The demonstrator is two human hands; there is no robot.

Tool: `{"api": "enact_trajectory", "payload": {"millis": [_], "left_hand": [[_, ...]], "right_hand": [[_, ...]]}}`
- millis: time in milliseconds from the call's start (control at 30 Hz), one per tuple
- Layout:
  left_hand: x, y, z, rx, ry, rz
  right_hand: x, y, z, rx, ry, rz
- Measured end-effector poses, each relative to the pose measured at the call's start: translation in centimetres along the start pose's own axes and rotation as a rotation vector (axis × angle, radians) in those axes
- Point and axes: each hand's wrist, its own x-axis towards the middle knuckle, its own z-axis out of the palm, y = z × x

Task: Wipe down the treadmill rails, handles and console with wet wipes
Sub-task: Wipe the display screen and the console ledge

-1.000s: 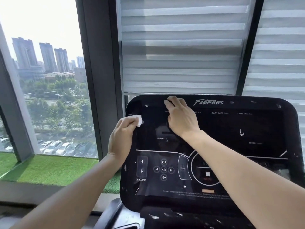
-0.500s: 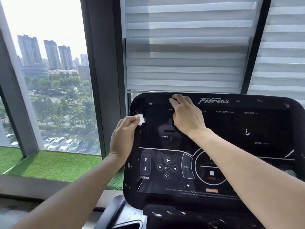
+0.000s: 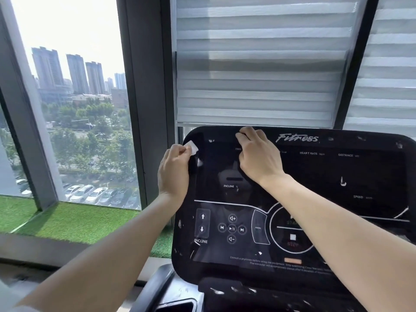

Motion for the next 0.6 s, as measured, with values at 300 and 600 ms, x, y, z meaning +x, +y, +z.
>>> {"api": "enact_trajectory", "payload": {"millis": [300, 600], "left_hand": [[-4.3, -1.6, 0.3, -0.058, 0.046, 0.066], [2.4, 2.3, 1.5, -0.055, -0.064, 0.192]], "right_hand": [[-0.5, 0.2, 0.4, 0.000, 0.011, -0.022], [-0.1, 1.0, 0.4, 0.034, 0.033, -0.029]]}}
